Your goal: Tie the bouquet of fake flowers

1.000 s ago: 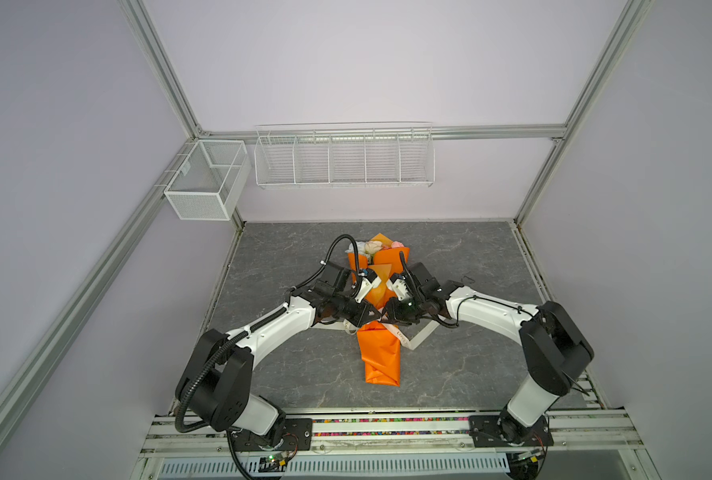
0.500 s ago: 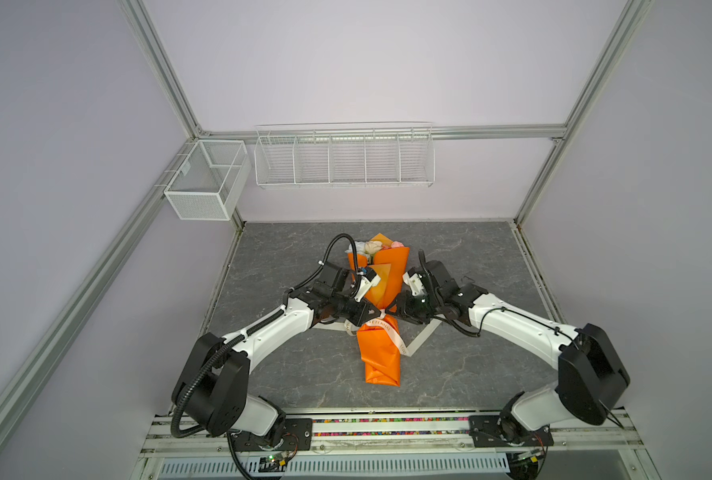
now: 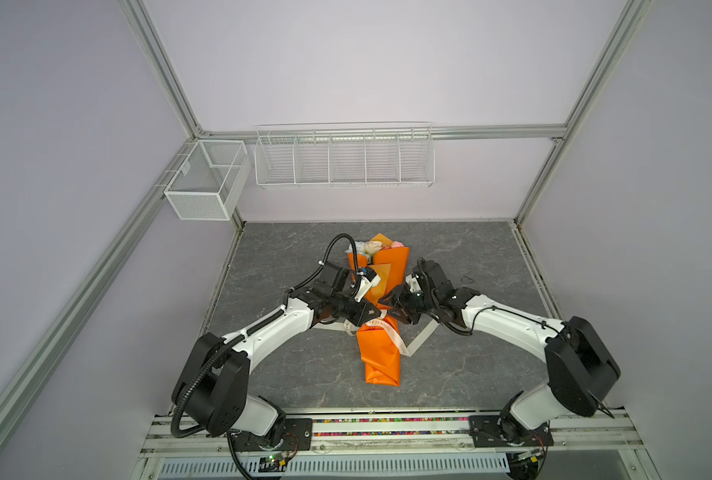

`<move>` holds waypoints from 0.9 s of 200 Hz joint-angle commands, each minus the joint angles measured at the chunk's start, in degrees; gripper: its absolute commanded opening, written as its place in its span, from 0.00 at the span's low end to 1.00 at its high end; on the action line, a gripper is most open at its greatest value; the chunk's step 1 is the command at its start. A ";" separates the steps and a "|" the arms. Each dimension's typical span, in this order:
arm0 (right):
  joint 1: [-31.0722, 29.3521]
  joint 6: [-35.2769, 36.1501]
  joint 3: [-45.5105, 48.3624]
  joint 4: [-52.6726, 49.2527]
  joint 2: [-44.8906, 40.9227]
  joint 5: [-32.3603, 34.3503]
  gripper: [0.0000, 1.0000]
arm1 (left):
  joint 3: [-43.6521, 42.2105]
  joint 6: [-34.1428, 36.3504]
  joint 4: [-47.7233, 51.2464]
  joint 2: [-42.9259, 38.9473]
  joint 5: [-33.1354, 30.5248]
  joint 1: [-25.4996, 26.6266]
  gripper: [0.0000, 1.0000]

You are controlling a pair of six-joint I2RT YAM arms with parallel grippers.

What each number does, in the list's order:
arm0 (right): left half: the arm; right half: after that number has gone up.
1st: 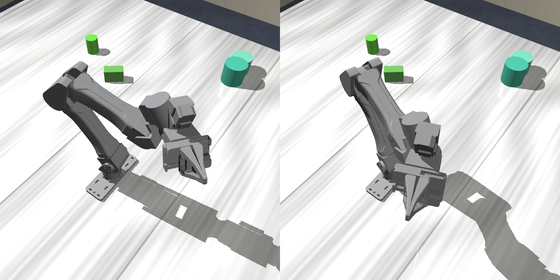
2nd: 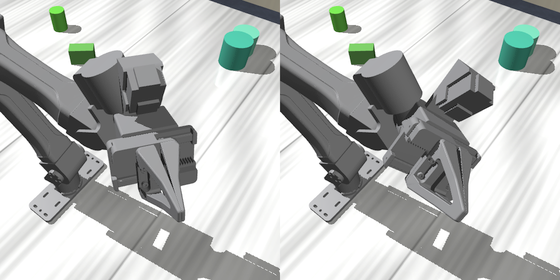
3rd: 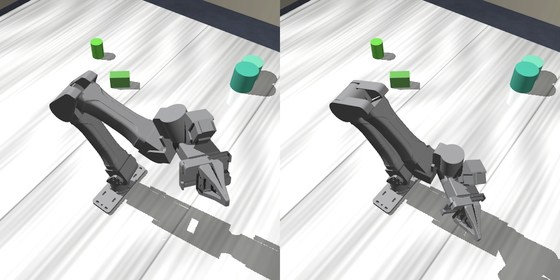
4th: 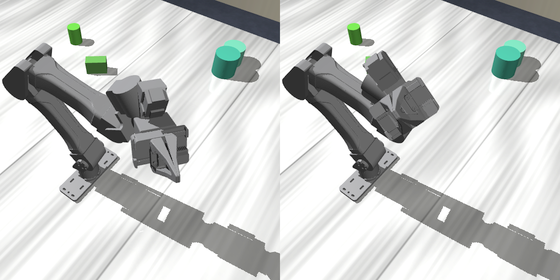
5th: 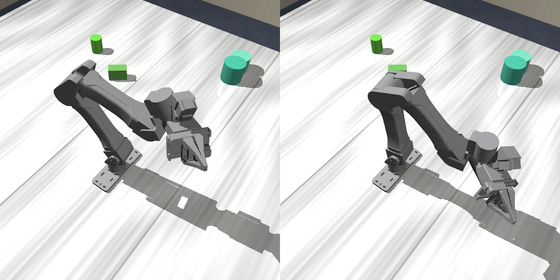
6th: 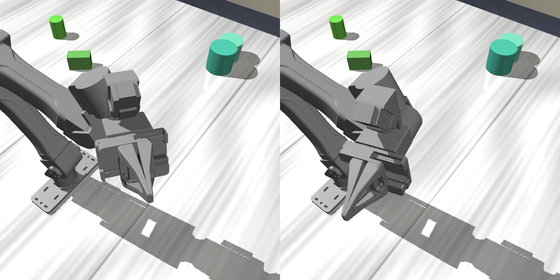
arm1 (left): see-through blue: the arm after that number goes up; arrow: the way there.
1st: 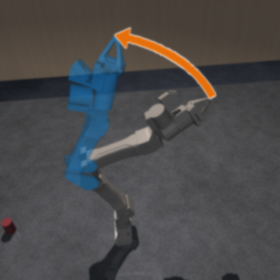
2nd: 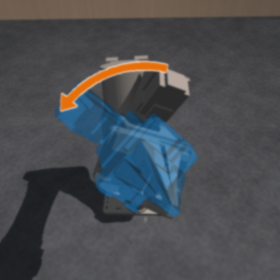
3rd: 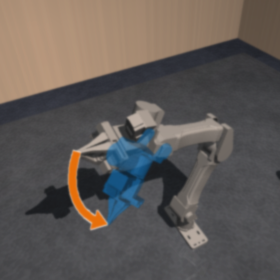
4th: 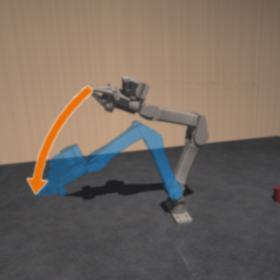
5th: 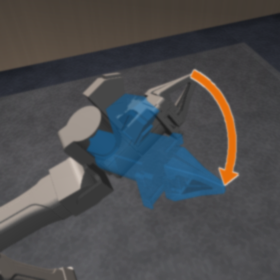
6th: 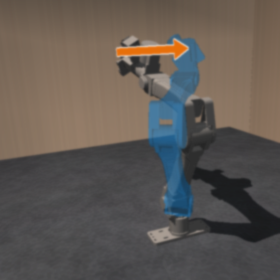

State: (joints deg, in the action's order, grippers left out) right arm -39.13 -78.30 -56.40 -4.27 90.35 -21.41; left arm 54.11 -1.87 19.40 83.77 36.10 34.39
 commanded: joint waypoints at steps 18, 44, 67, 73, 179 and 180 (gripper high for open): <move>-0.48 -8.09 1.19 6.12 2.21 -2.31 0.46 | 0.65 1.06 -0.16 -1.32 1.43 -0.16 0.00; -0.57 -7.20 2.04 5.97 1.10 -1.10 0.20 | 0.80 1.52 0.70 -1.53 1.20 -0.14 0.00; -0.57 -4.63 2.22 3.51 -0.14 -0.73 0.07 | 1.09 1.76 1.93 -2.55 0.93 -0.17 0.04; -0.54 -3.76 2.28 2.69 -0.50 -0.83 0.07 | 1.17 1.73 2.24 -2.91 0.91 -0.18 0.07; -3.16 7.72 1.62 -10.85 -3.44 -2.83 0.07 | 2.66 1.70 3.70 -7.91 -1.71 -1.69 0.35; -3.19 7.72 1.68 -10.80 -3.34 -2.88 0.07 | 2.75 2.09 3.89 -7.83 -1.19 -1.69 0.35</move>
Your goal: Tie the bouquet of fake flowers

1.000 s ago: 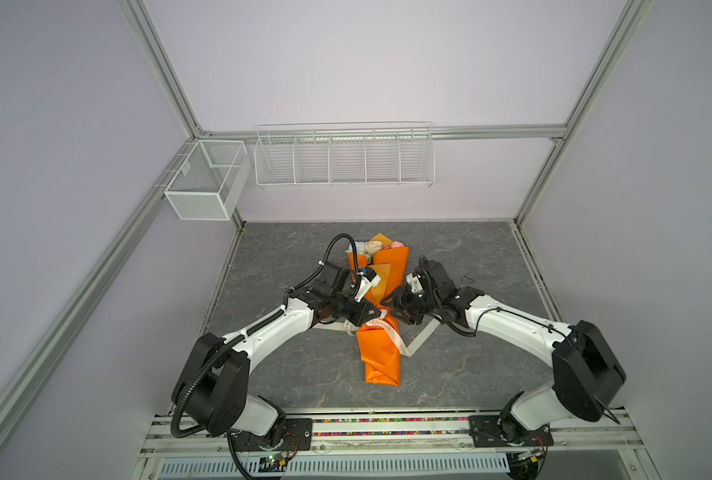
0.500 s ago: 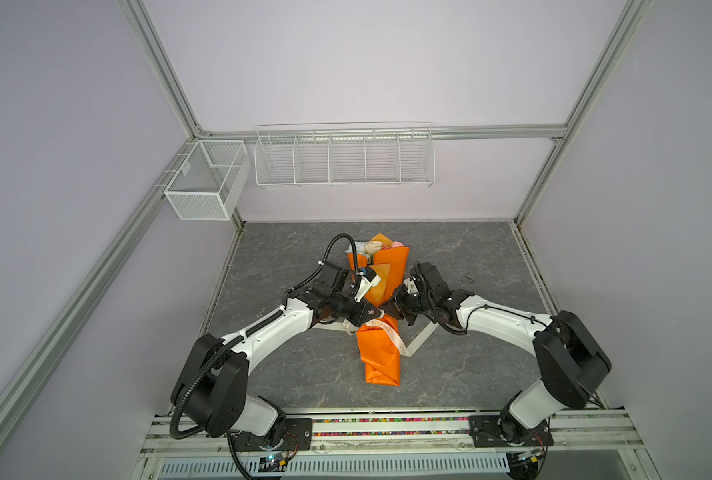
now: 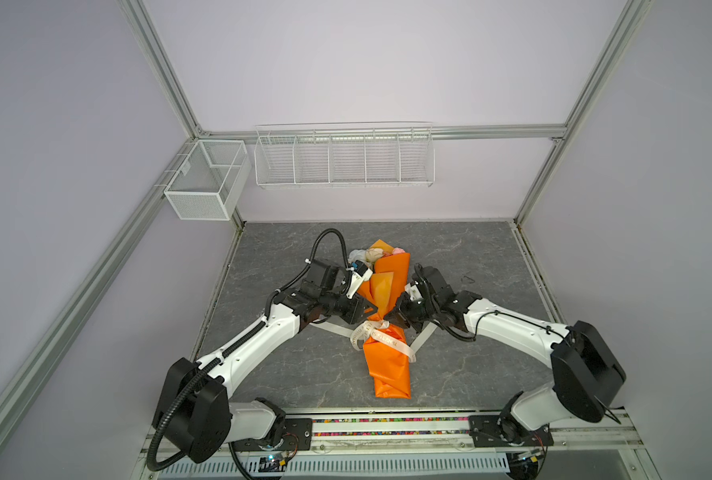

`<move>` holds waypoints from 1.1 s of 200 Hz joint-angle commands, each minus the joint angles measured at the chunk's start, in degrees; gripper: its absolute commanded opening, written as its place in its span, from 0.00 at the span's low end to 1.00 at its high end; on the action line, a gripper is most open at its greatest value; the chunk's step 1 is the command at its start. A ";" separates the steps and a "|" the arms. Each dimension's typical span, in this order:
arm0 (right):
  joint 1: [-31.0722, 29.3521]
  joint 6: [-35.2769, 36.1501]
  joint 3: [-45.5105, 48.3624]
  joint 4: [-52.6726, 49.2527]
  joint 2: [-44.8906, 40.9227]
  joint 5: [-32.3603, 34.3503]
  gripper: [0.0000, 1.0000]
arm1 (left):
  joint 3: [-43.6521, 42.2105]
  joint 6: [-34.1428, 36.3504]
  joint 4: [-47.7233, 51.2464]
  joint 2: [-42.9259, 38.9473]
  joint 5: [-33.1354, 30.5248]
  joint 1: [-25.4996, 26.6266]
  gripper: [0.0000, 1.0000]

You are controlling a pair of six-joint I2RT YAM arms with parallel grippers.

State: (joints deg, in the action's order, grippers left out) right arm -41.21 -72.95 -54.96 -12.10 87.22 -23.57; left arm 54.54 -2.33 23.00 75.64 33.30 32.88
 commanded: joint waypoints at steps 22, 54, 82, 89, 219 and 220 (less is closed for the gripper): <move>-1.20 2.80 0.70 -2.64 0.40 -0.29 0.07 | 3.21 10.70 5.13 0.73 5.22 0.38 0.36; -1.10 2.63 0.68 -1.79 0.75 -0.20 0.07 | -1.54 21.76 6.12 -3.73 -2.26 4.47 0.55; -1.14 1.78 1.31 -0.84 0.50 -0.33 0.07 | -5.88 32.91 3.27 -7.02 -8.29 8.60 0.64; -1.14 1.67 1.37 -0.82 0.51 -0.25 0.07 | -6.50 33.53 1.80 -7.16 -9.96 9.08 0.66; -0.50 -1.93 4.25 5.06 0.15 -1.45 0.07 | -2.99 40.30 -0.54 4.69 -19.06 14.83 0.64; -0.47 -1.89 4.20 5.06 0.14 -1.47 0.07 | -2.93 40.30 -0.52 4.78 -19.01 14.84 0.64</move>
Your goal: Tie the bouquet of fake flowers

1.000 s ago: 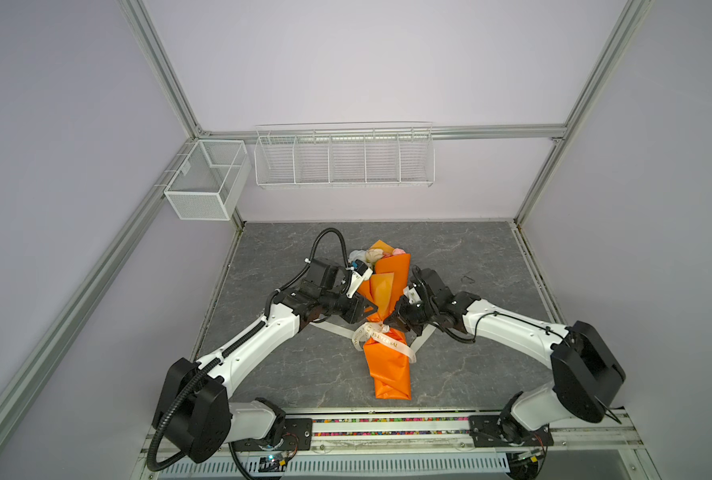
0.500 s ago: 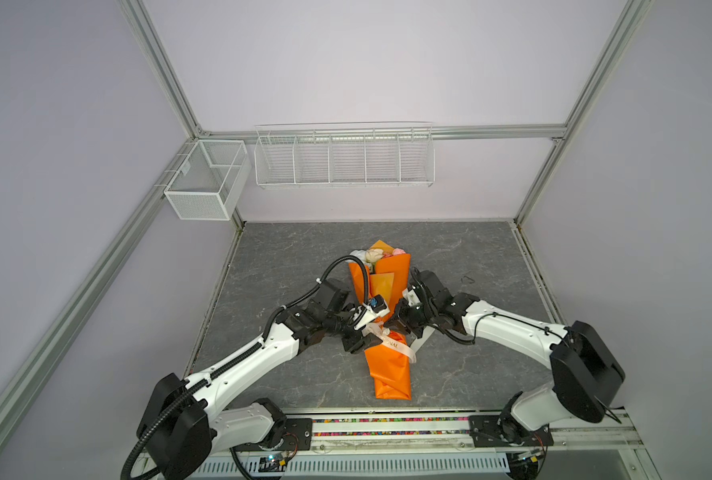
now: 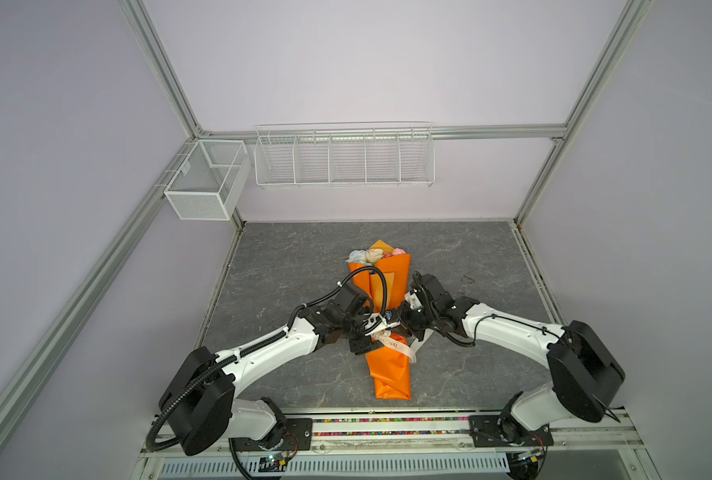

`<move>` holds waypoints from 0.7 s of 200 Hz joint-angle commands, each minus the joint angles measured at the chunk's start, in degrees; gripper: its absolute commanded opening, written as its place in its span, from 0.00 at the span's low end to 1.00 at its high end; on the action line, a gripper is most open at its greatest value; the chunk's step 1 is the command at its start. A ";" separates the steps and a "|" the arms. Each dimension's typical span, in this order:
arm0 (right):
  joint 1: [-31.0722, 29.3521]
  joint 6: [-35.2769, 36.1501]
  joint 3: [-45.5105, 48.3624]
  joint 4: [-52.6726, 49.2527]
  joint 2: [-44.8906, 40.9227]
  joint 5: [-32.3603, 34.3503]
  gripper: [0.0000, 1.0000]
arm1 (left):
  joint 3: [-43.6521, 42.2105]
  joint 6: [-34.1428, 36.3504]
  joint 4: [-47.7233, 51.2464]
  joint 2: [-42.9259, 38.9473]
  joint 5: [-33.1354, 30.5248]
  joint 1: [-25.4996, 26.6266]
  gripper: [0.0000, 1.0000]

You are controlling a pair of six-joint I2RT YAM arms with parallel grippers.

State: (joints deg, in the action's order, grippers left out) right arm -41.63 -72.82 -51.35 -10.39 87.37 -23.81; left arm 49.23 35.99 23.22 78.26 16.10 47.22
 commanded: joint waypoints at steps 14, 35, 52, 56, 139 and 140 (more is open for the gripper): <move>-0.01 -2.20 0.64 3.45 -0.21 -1.30 0.07 | 2.97 2.20 -0.24 3.09 -1.54 0.52 0.60; 0.22 -2.67 2.33 4.04 -0.79 -0.99 0.07 | 3.21 3.01 0.22 4.01 -1.06 0.63 0.57; 0.49 -2.86 2.80 4.19 -1.12 -0.97 0.07 | 2.87 3.46 0.62 4.11 -0.17 0.57 0.57; 0.58 -2.90 2.92 4.36 -1.13 -0.96 0.07 | 2.67 3.72 0.67 3.91 0.12 0.59 0.57; 1.18 -3.65 4.10 6.31 -1.13 -1.23 0.07 | -1.10 1.86 -2.22 1.78 1.47 -1.51 0.60; 1.14 -3.69 4.13 6.33 -1.14 -1.23 0.07 | -1.08 1.79 -2.22 1.71 1.83 -1.60 0.60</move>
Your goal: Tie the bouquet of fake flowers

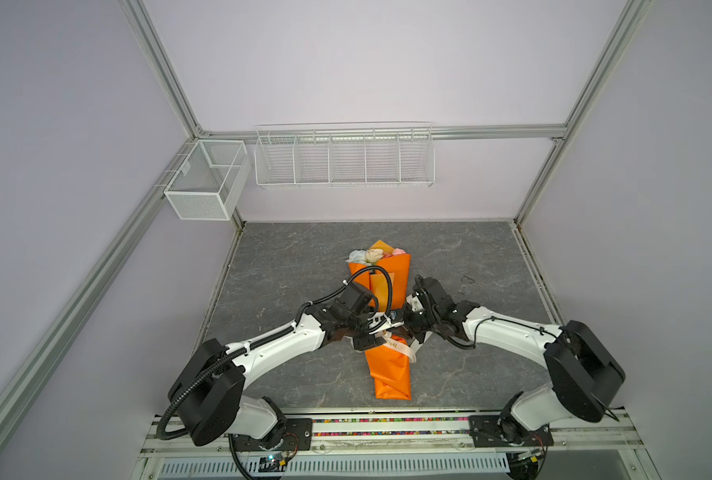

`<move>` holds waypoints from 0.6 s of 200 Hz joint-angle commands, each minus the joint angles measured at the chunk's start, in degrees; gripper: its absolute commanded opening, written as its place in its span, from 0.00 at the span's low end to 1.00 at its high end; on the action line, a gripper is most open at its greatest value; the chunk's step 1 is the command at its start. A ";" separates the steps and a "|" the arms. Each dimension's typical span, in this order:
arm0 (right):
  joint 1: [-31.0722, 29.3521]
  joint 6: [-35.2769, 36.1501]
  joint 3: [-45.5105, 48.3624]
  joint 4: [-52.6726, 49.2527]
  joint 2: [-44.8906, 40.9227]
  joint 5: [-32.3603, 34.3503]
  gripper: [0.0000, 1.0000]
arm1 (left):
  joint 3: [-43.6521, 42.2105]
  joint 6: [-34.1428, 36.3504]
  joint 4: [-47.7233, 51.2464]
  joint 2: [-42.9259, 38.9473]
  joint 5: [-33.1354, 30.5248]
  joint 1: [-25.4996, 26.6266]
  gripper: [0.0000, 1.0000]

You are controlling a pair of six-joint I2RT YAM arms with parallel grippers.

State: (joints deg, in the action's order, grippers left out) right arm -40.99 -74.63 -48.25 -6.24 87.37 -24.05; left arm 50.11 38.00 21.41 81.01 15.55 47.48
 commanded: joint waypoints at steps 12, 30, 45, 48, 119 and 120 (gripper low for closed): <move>0.50 -1.96 1.18 2.45 -1.33 -1.06 0.07 | -2.12 -0.62 -0.80 -2.31 5.69 -3.10 0.60; 0.65 -2.25 1.44 2.67 -1.74 -0.86 0.07 | -4.22 -1.56 -3.70 -4.35 6.90 -3.80 0.60; 0.87 -2.49 1.49 2.98 -2.13 -0.99 0.07 | -6.00 -1.07 -5.11 -4.98 6.45 -3.80 0.60; 0.94 -2.49 1.57 3.02 -2.15 -0.99 0.07 | -6.02 -0.87 -4.79 -5.04 6.46 -3.80 0.60; 1.05 -3.13 2.21 3.93 -2.66 -1.70 0.07 | -3.97 0.59 -4.78 -1.47 8.17 -3.80 0.60; 1.02 -3.14 2.20 3.94 -2.70 -1.61 0.07 | -3.79 0.59 -4.61 -1.43 8.18 -3.80 0.60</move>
State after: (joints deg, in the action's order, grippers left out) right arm -40.21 -75.75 -47.57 -3.36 86.35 -25.17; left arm 44.38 36.80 16.29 77.32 21.96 43.77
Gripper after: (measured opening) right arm 0.070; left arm 0.606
